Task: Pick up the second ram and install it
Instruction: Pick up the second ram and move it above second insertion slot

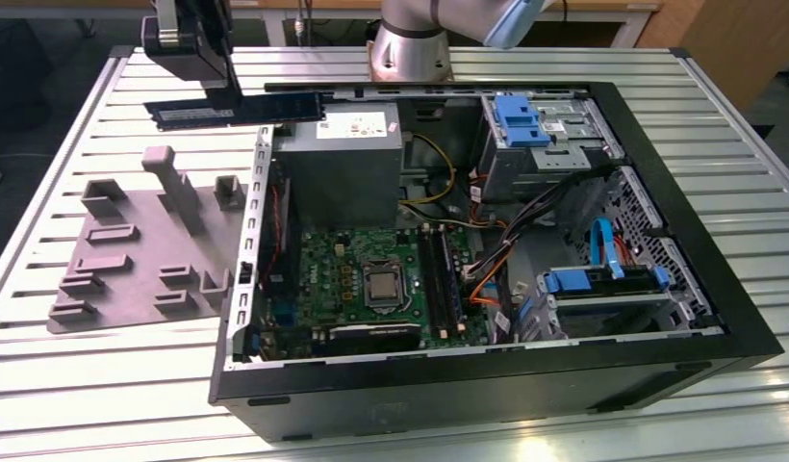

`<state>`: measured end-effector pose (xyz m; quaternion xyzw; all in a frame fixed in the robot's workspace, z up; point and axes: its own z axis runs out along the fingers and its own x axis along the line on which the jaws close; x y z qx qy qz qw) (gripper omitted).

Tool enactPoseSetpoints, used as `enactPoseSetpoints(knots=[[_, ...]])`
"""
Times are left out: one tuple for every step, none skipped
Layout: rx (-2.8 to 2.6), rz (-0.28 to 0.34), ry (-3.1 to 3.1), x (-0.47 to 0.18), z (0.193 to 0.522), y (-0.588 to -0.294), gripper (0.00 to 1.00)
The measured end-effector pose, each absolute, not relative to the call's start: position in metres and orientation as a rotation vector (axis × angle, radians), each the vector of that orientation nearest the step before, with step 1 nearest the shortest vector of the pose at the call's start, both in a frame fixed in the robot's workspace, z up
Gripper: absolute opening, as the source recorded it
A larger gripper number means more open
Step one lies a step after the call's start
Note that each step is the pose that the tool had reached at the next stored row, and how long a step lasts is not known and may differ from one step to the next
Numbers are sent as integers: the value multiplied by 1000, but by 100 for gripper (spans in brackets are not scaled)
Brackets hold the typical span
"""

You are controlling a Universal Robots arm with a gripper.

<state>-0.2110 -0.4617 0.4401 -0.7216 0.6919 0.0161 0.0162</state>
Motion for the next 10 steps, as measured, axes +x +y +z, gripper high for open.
enactPoseSetpoints(knots=[[-2244, 50, 2152, -210, 440, -462, 12], [-2244, 50, 2152, -209, 440, -462, 12], [-2244, 50, 2152, -208, 440, -462, 12], [-2244, 50, 2152, -207, 440, -462, 12], [-2244, 50, 2152, -206, 440, -462, 12], [-2244, 50, 2152, -205, 440, -462, 12], [-2244, 50, 2152, -204, 440, -462, 12], [-2244, 50, 2152, -203, 440, -462, 12], [-2244, 50, 2152, -202, 440, -462, 12], [-2244, 50, 2152, -201, 440, -462, 12]])
